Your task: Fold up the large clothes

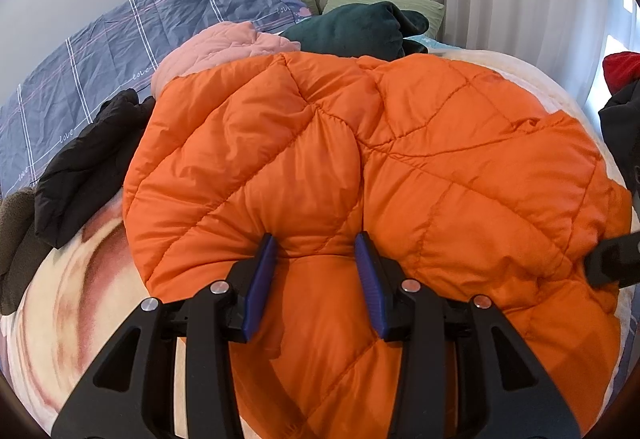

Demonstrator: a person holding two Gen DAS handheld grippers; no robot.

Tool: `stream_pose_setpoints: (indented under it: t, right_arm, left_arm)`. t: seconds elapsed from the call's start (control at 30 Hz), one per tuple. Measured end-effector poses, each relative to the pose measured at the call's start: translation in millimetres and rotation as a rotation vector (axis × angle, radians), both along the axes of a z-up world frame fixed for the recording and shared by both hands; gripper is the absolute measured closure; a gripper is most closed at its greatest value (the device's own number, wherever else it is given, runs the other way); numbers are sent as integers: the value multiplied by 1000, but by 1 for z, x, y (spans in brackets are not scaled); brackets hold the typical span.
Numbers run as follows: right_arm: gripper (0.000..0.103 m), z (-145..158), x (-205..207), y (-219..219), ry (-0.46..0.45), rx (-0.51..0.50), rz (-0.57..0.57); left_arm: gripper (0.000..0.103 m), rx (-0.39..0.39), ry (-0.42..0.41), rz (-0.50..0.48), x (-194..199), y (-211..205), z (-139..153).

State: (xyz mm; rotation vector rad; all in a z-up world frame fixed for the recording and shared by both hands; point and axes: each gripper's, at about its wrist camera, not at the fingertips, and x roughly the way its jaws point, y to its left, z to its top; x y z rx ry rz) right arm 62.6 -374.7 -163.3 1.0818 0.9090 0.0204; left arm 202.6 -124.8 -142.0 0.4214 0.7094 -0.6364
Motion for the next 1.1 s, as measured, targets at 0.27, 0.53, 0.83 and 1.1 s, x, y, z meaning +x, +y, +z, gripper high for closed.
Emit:
stream_pose_setpoints:
  t: [0.27, 0.53, 0.83, 1.1]
  right_arm:
    - [52, -3, 0, -3, -41, -99, 8]
    - [59, -10, -9, -7, -73, -108, 32]
    - [58, -7, -13, 3, -86, -178, 53]
    - [75, 27, -13, 35, -162, -472, 77]
  left_arm:
    - [60, -6, -7, 6, -1, -1, 4]
    - [13, -99, -47, 138, 17, 31, 39]
    - [1, -346, 324, 198, 86, 64, -7]
    - [49, -534, 384, 71, 89, 44, -12]
